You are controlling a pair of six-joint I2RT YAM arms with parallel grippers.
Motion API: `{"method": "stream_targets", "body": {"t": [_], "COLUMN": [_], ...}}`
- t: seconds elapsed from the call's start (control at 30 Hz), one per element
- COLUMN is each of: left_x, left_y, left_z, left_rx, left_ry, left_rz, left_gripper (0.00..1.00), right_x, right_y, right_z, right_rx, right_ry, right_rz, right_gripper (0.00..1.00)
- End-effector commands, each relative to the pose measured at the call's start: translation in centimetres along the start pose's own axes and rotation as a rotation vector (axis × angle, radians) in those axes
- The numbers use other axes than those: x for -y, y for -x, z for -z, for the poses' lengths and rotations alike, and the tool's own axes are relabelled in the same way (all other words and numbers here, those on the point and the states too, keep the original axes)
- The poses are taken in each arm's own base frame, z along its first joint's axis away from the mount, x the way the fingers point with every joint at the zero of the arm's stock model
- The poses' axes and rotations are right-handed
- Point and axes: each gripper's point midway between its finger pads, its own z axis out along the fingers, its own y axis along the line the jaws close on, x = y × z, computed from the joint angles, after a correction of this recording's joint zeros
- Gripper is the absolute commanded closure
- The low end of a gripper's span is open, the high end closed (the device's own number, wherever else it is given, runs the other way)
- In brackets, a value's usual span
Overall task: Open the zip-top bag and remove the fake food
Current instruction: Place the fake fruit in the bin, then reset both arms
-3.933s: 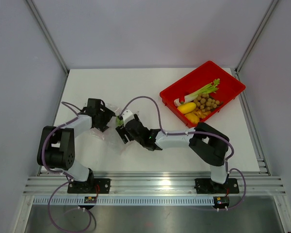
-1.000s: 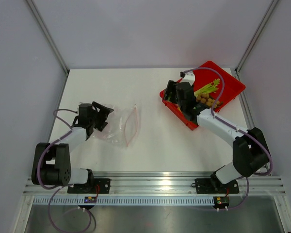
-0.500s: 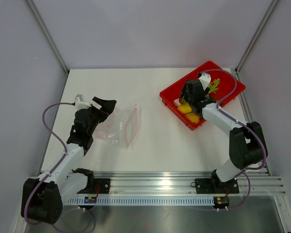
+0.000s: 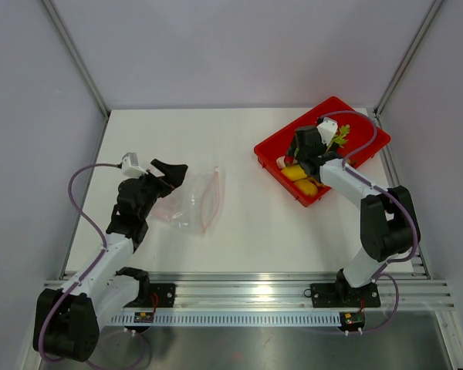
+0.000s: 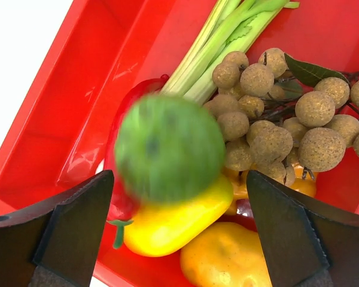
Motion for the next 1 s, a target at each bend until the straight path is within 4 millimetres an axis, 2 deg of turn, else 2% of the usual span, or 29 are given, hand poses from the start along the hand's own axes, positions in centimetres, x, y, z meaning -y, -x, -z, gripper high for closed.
{"method": "stream_targets", "body": {"t": [0.0,0.2,0.27,0.3,0.33,0.4,0.43,0.67,0.7,0.87,0.97], "left_x": [2.3,3.0,3.5,3.5,3.7,4.1,4.3,6.3,6.4,7.4,7.5], "left_y": [0.9,1.1,1.1,0.9,0.9,0.9,1.0,1.4,1.4,2.2,2.3], "left_z": [-0.1,0.4,0.6,0.7,0.9,1.0,1.2,3.0,3.2,5.0,5.5], "left_rx": [0.02,0.029,0.032,0.031,0.033,0.034,0.035,0.029,0.032,0.067,0.077], "left_ry": [-0.104,-0.134,-0.15,-0.154,-0.161,-0.17,-0.177,-0.228,-0.233,-0.273,-0.282], "left_rz": [-0.054,-0.079,-0.082,-0.088,-0.087,-0.088,-0.086,-0.054,-0.051,-0.028,-0.019], "left_gripper": [0.01,0.01,0.01,0.01,0.01,0.01,0.01,0.01,0.01,0.01,0.01], "right_x": [0.2,0.2,-0.3,-0.2,-0.7,-0.9,-1.0,-3.0,-2.9,-3.0,-2.8], "right_y": [2.9,3.8,4.5,4.1,5.2,4.7,5.6,6.5,5.9,6.0,4.9], "right_z": [1.2,2.7,3.9,4.2,5.3,6.1,7.2,13.7,13.9,16.6,16.7], "right_rx": [0.069,0.083,0.084,0.078,0.107,0.105,0.125,0.112,0.083,0.057,0.037], "right_ry": [-0.011,0.015,0.067,0.08,0.128,0.177,0.212,0.494,0.495,0.573,0.589], "right_rz": [-0.048,-0.079,-0.101,-0.103,-0.128,-0.137,-0.158,-0.195,-0.184,-0.171,-0.181], "right_gripper": [0.0,0.01,0.0,0.01,0.0,0.01,0.0,0.01,0.01,0.01,0.0]}}
